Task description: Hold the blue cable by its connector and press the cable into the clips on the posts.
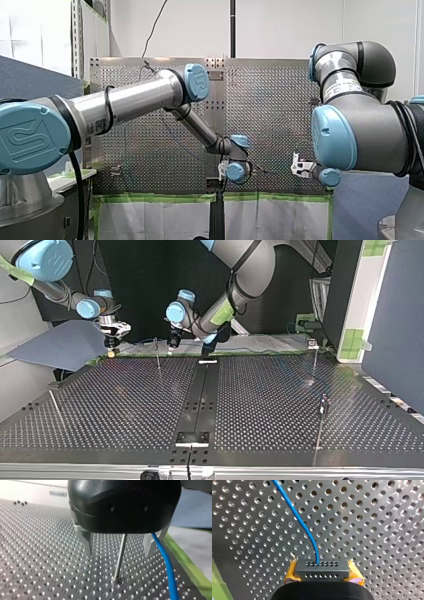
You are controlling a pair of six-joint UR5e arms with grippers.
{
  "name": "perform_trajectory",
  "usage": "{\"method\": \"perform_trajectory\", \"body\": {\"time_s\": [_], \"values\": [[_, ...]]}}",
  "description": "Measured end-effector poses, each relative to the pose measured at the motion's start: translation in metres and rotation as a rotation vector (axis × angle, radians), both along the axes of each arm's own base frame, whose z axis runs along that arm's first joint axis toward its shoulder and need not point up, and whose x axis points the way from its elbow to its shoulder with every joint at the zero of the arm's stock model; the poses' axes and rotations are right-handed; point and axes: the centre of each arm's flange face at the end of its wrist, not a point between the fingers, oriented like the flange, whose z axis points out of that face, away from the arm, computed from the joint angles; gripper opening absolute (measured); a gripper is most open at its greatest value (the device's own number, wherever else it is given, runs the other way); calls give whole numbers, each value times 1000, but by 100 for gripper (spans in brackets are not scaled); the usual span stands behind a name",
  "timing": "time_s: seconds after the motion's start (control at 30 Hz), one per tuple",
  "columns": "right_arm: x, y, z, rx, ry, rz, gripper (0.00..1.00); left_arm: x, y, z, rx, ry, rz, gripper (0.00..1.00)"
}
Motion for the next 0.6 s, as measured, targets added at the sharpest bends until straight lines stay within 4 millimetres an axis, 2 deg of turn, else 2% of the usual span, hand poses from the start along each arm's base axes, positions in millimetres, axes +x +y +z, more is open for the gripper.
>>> {"method": "perform_trajectory", "body": {"time_s": [0.43,0.6], "values": [[6,6,-3,21,8,18,0,-33,26,-37,135,63,-31,100],[7,7,-4,28,10,18,0,-48,29,-42,152,87,-58,100]]}}
